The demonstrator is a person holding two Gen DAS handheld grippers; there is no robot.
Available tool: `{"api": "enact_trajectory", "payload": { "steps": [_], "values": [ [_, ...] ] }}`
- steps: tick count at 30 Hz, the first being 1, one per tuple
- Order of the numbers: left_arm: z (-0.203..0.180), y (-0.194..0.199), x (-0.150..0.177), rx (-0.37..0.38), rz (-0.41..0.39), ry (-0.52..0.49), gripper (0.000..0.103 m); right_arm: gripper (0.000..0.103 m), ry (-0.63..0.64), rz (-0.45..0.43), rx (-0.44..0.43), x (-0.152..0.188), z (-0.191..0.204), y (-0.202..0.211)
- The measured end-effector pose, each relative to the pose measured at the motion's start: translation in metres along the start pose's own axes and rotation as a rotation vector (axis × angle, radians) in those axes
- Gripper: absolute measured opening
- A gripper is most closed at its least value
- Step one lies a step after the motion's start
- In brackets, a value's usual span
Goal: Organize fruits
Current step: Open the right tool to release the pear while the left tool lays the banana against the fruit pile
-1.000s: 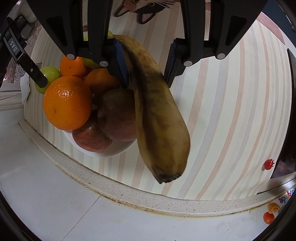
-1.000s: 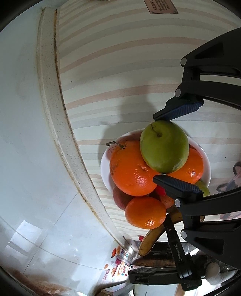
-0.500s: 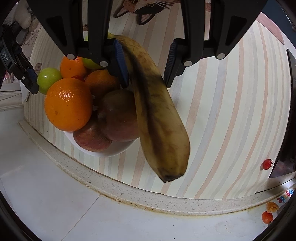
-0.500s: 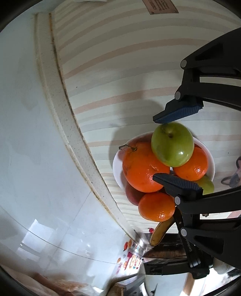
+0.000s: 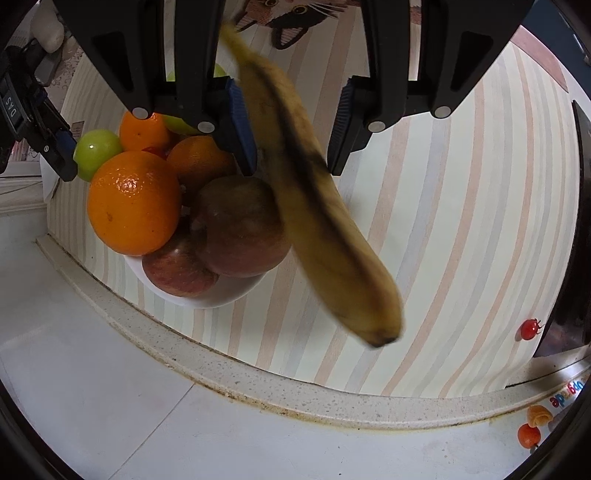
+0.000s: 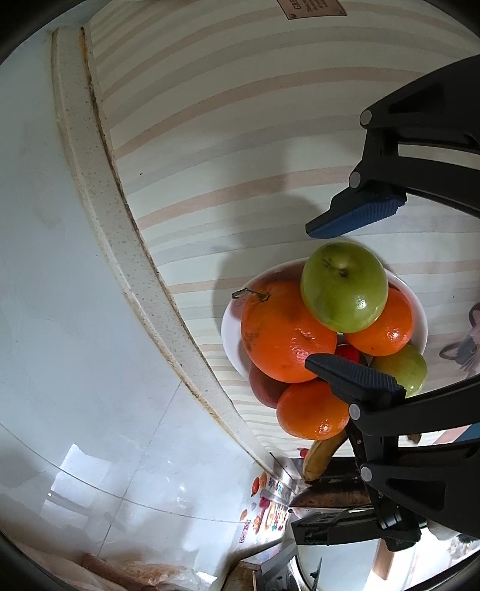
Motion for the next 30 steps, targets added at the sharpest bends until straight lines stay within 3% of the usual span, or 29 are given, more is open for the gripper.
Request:
{"api": "enact_trajectory", "payload": {
  "steps": [10,14,27,30],
  "values": [
    [0.008,-0.032,0.02,0.04,0.086,0.045,0.038,0.068,0.022,0.001,-0.003,-0.001,0.007,0.005],
    [0.01,-0.037,0.025,0.105,0.101,0.071,0.04,0.068,0.021,-0.007,-0.007,-0.002,0.008,0.009],
    [0.022,0.007,0.037,0.152,0.008,0.077,0.033,0.068,0.027,-0.051,-0.043,-0.006,0.022,0.024],
    [0.016,0.032,0.033,0.162,-0.053,0.057,0.033,0.068,0.023,-0.055,-0.048,-0.006,0.022,0.025]
  ]
}}
Point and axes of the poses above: each gripper's, at about its wrist camera, not at the fingertips, and y roughly against the way its jaws point, z to its left, x to its underside, the point moved 10 cm from there along -y, roughly the way its jaws point, and after that the axes turned 14 degrees about -x, right-handed, at the moved point
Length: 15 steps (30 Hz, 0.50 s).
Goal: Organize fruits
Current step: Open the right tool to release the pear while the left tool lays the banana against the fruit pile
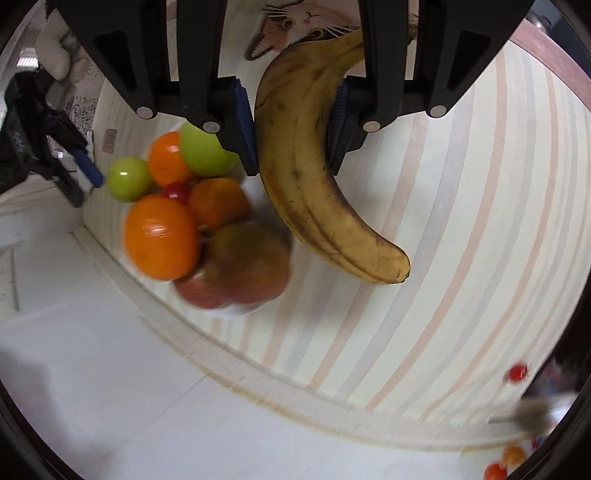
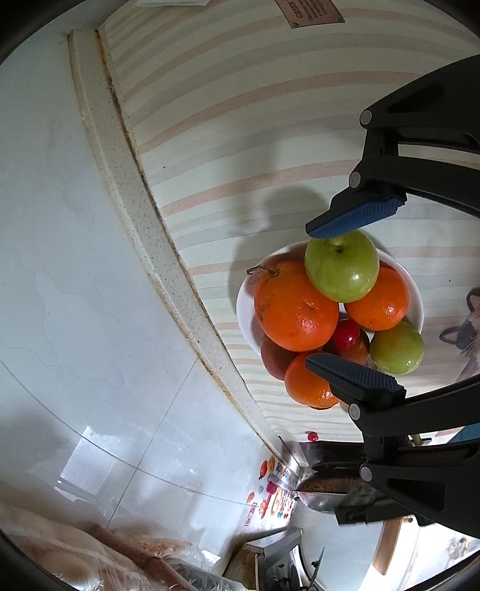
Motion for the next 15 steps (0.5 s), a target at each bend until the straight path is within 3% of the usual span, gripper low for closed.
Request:
{"api": "enact_trajectory", "payload": {
  "steps": [7,11,15],
  "values": [
    [-0.046,0.034,-0.028,0.084,-0.131,-0.135,0.033,0.068,-0.002,-0.012,-0.008,0.001,0.003,0.004],
    [-0.054,0.007,-0.03,0.131,-0.104,-0.158,0.033,0.068,0.008,-0.019,-0.007,0.0,0.006,0.008],
    [-0.057,-0.015,-0.017,0.125,-0.079,-0.172,0.033,0.068,0.018,-0.021,-0.002,-0.001,0.008,0.011]
  ]
}}
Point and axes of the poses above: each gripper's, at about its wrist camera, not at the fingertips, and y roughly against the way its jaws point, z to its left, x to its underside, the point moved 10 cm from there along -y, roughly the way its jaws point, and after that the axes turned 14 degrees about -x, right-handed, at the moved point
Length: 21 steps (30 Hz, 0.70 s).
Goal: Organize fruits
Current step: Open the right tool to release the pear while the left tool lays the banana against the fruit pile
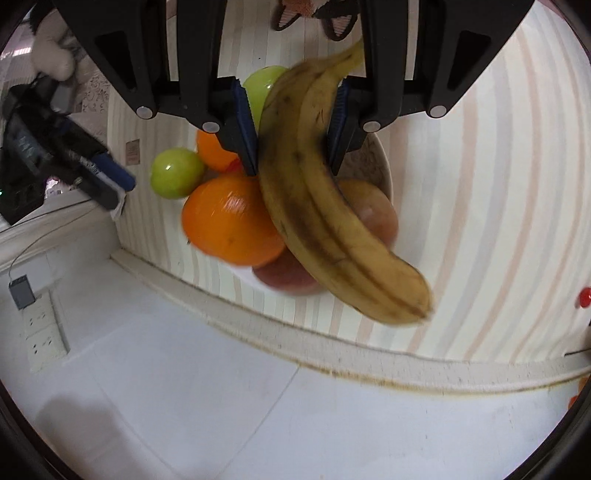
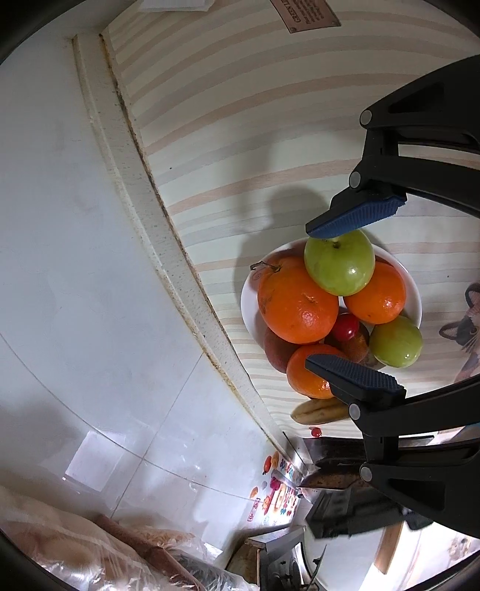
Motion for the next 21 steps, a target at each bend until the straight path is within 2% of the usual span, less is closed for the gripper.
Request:
{"api": "enact_trajectory", "payload": {
  "steps": [5,9,21],
  "values": [
    [0.001,-0.008,0.009,-0.041,0.02,-0.015,0.032,0.068,-0.002,0.001,0.003,-0.001,-0.002,0.002],
    [0.003,-0.013,0.01,-0.036,0.049,-0.017,0.034,0.068,-0.005,-0.001,0.001,-0.001,-0.002,0.002],
    [0.003,0.007,0.009,-0.123,0.069,-0.049,0.037,0.068,0.016,0.005,0.011,0.001,0.003,0.002]
  ]
}}
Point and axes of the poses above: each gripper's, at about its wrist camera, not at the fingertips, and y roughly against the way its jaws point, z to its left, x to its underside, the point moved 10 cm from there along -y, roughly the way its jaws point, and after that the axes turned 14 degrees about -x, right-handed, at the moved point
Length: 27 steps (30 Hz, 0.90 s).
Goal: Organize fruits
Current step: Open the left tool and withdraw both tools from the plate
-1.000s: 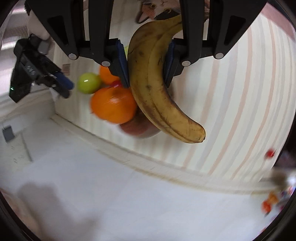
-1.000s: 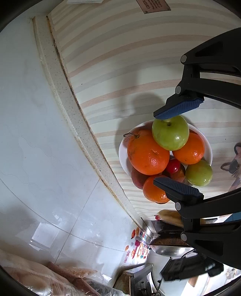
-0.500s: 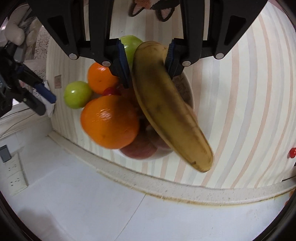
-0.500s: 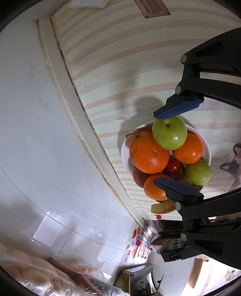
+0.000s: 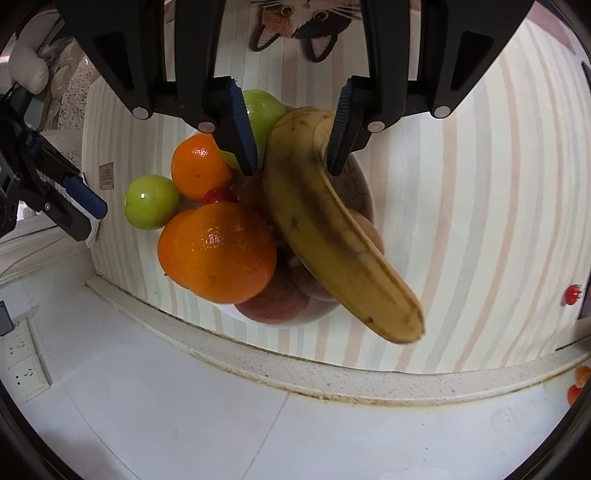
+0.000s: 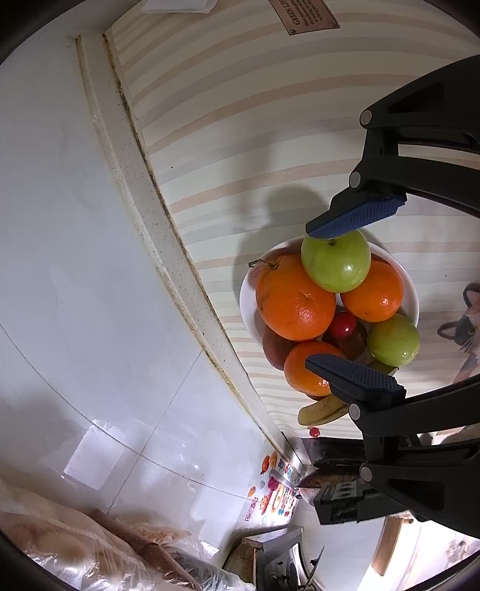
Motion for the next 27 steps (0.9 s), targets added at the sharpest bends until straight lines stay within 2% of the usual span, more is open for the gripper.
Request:
{"api": "enact_trajectory", "payload": {
  "steps": [1,3,4,6,7,8,11,14,21,27],
  "values": [
    [0.001,0.004,0.0,-0.004,-0.007,0.005,0.037,0.069,0.008,0.001,0.008,0.0,0.001,0.0],
    [0.004,0.015,-0.001,-0.047,-0.033,-0.002,0.037,0.079,0.037,-0.002,0.037,0.0,0.004,0.004],
    [0.007,0.019,-0.002,-0.074,-0.045,-0.008,0.043,0.083,0.058,-0.001,0.066,0.001,0.006,0.007],
    [0.01,0.036,-0.002,-0.12,-0.098,-0.027,0.061,0.095,0.123,0.015,0.16,0.006,0.012,0.014],
    [0.012,0.041,0.0,-0.137,-0.108,-0.032,0.081,0.095,0.143,0.022,0.191,0.01,0.014,0.016],
    [0.013,0.048,0.002,-0.156,-0.119,-0.035,0.089,0.097,0.17,0.031,0.231,0.015,0.017,0.019],
    [0.018,0.066,0.012,-0.214,-0.15,-0.039,0.089,0.099,0.259,0.058,0.334,0.034,0.029,0.028],
    [0.022,0.083,0.025,-0.232,-0.159,-0.018,0.09,0.099,0.303,0.067,0.378,0.049,0.039,0.038],
    [0.02,0.127,0.051,-0.255,-0.223,0.009,0.09,0.1,0.339,0.05,0.369,0.071,0.067,0.074],
    [0.011,0.175,0.08,-0.247,-0.297,-0.023,0.09,0.1,0.366,-0.033,0.369,0.102,0.114,0.127]
  ]
}}
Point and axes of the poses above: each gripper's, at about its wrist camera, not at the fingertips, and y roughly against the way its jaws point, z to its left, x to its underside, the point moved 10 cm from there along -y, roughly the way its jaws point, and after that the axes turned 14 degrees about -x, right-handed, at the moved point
